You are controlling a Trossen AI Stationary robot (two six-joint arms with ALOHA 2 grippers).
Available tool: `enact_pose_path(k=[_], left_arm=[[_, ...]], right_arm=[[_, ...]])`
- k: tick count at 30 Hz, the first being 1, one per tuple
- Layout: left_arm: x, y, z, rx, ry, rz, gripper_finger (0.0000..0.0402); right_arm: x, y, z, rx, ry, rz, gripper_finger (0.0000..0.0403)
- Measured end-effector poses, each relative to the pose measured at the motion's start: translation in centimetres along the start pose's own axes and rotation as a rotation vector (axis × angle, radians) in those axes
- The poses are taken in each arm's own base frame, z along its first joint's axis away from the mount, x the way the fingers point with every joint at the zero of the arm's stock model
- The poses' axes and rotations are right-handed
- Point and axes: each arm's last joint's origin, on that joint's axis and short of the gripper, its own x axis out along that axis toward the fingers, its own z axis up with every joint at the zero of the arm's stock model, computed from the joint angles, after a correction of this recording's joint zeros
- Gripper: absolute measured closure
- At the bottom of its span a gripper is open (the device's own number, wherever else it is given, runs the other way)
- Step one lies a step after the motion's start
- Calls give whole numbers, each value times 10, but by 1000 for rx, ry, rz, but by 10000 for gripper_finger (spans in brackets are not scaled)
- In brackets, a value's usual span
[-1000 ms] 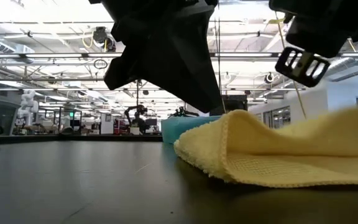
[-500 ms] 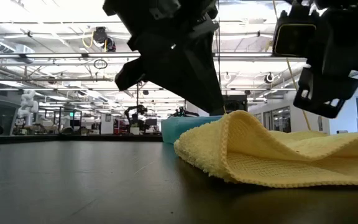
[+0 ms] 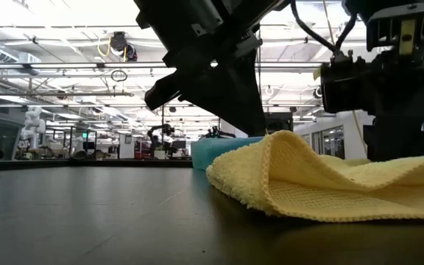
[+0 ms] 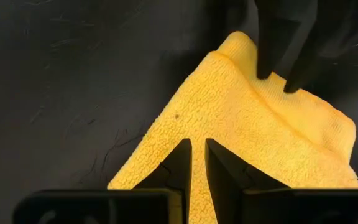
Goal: Fold microfiber towels
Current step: Fold the yellow microfiber towel
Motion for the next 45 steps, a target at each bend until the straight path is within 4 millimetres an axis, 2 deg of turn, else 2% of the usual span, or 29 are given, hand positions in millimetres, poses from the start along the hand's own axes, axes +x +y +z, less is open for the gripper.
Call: enact_pose_path(k=[6, 12, 20, 39, 42, 45], left_arm=[[0, 0, 0, -1, 0, 0, 355], [0, 0, 0, -1, 0, -1, 355], [0, 0, 0, -2, 0, -2, 355], [0, 0, 0, -3, 1, -1, 355], [0, 0, 0, -1, 0, -1, 355], [0, 0, 0, 4, 0, -1, 355]], right_arm=[[2, 4, 5, -10, -46, 54, 277], [1, 2, 9, -17, -98, 23, 277], [0, -9, 9, -3, -66, -59, 277], [-5, -13, 33, -16, -191, -32, 278], [-5, -13, 33, -36, -206, -44, 294], [-5, -13, 33, -38, -204, -43, 337]])
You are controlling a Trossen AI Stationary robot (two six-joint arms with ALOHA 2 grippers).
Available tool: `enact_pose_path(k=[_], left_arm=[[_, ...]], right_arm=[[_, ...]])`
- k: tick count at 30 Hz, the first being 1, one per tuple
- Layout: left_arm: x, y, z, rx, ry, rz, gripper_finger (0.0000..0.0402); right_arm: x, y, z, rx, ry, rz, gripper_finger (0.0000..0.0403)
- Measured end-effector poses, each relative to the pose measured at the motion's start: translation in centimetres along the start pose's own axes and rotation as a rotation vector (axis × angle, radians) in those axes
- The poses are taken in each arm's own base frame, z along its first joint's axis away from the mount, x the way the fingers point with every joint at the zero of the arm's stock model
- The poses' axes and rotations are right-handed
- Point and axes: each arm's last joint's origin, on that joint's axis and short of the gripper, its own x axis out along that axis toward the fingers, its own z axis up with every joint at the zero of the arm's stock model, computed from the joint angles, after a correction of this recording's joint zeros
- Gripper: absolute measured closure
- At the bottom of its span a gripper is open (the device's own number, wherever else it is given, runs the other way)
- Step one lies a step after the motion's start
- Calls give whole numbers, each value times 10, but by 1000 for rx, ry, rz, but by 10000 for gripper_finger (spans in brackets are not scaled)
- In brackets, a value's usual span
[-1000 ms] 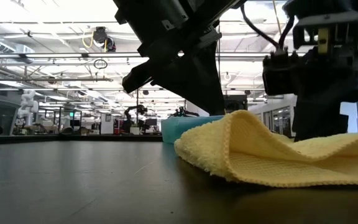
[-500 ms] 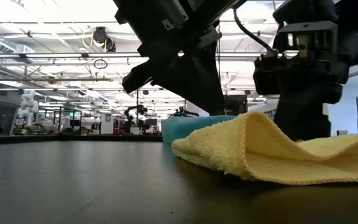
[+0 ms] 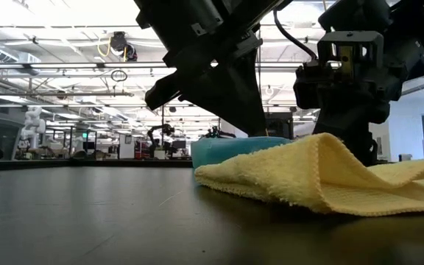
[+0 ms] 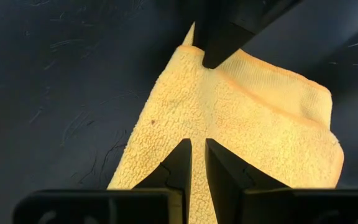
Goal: Fold microfiber towels
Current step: Fold the yellow microfiber towel
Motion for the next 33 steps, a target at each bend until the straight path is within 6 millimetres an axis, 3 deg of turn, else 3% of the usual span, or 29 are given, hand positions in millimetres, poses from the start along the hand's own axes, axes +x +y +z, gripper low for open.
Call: enact_pose_path(k=[4, 10, 22, 29, 33], left_arm=[[0, 0, 0, 3, -1, 0, 355], [0, 0, 0, 2, -1, 0, 355], [2, 1, 4, -12, -12, -8, 355], [2, -7, 14, 5, -69, -109, 355], [4, -5, 18, 31, -66, -118, 355]], right_arm=[[-4, 4, 0, -2, 51, 56, 395], [-17, 10, 0, -5, 81, 82, 401], [-31, -13, -12, -63, 219, -177, 402], [-34, -12, -7, -73, 202, -152, 403], [-46, 3, 0, -88, 179, -49, 403]])
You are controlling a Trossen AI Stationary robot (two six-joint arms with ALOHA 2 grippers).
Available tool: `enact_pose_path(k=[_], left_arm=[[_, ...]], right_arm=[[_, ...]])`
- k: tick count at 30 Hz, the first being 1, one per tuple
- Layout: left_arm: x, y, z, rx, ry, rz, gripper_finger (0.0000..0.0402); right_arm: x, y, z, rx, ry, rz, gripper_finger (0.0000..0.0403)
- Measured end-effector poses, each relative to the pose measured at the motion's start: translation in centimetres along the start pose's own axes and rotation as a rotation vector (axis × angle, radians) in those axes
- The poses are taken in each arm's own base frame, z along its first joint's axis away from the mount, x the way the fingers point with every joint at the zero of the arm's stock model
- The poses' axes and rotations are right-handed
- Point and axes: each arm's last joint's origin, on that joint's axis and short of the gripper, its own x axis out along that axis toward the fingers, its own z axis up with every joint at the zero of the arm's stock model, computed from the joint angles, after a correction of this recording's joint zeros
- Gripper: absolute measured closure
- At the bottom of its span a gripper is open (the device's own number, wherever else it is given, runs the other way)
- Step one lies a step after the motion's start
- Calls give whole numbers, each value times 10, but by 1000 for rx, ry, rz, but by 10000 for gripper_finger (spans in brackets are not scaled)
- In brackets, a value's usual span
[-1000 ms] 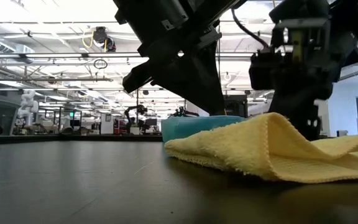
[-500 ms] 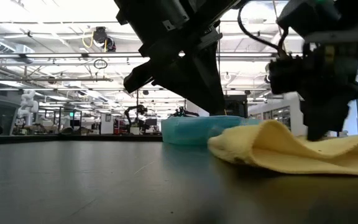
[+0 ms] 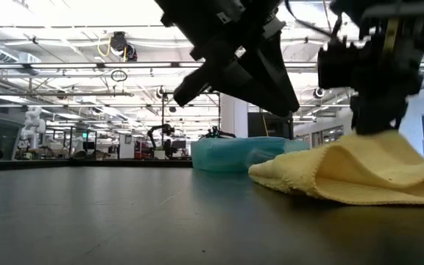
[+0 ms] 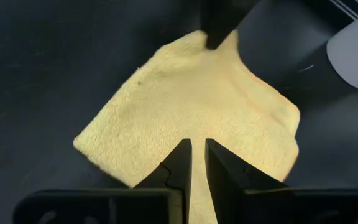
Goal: Fold microfiber towels
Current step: Fold the yellow microfiber towel
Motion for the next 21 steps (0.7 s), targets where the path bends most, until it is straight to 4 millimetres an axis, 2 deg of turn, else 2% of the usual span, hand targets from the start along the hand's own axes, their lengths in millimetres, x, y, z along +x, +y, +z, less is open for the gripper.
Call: enact_pose_path(k=[7, 15, 21], left_arm=[[24, 12, -3, -3, 64, -5, 355], [32, 13, 0, 0, 48, -40, 355], [32, 12, 0, 12, 42, -43, 355]], right_arm=[[-22, 7, 1, -46, -69, 28, 403], [-15, -6, -11, -31, 44, -123, 403], [-7, -10, -14, -54, 80, -157, 403]])
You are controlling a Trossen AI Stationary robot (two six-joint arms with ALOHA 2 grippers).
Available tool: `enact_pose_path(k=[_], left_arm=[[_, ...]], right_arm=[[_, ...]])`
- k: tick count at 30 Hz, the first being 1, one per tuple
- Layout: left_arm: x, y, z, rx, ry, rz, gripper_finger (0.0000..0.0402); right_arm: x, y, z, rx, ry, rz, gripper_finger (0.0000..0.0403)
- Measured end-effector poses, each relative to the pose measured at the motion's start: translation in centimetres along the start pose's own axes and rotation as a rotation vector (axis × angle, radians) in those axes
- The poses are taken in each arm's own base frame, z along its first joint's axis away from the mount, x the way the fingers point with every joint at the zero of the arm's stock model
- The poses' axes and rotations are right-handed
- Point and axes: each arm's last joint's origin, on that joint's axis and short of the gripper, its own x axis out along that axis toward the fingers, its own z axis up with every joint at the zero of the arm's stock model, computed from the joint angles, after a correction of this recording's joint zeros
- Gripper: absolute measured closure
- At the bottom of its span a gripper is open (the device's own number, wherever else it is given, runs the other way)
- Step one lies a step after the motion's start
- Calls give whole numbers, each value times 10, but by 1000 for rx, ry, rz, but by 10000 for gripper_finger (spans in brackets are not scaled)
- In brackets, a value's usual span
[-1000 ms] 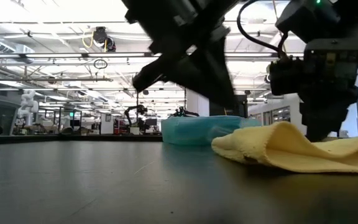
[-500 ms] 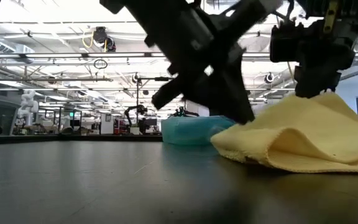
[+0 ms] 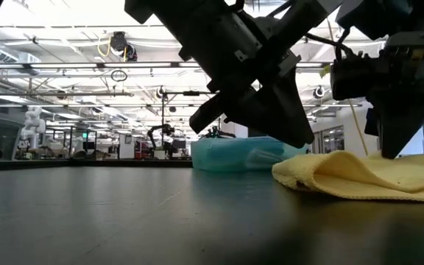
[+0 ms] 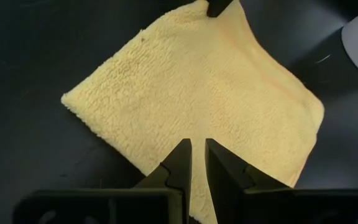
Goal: Fold microfiber towels
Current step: Fold the yellow microfiber towel
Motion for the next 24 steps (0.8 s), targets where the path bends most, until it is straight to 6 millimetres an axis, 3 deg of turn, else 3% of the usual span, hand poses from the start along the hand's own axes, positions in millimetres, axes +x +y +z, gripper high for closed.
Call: enact_pose_path(k=[6, 17, 24], left_arm=[[0, 1, 1, 14, -5, 10, 355], [2, 5, 4, 25, -2, 13, 355], [2, 5, 5, 31, -3, 12, 355]], right_arm=[[0, 0, 0, -56, 3, 0, 390], [-6, -5, -6, -104, 67, -26, 277], [-14, -12, 2, -67, 21, -23, 247]])
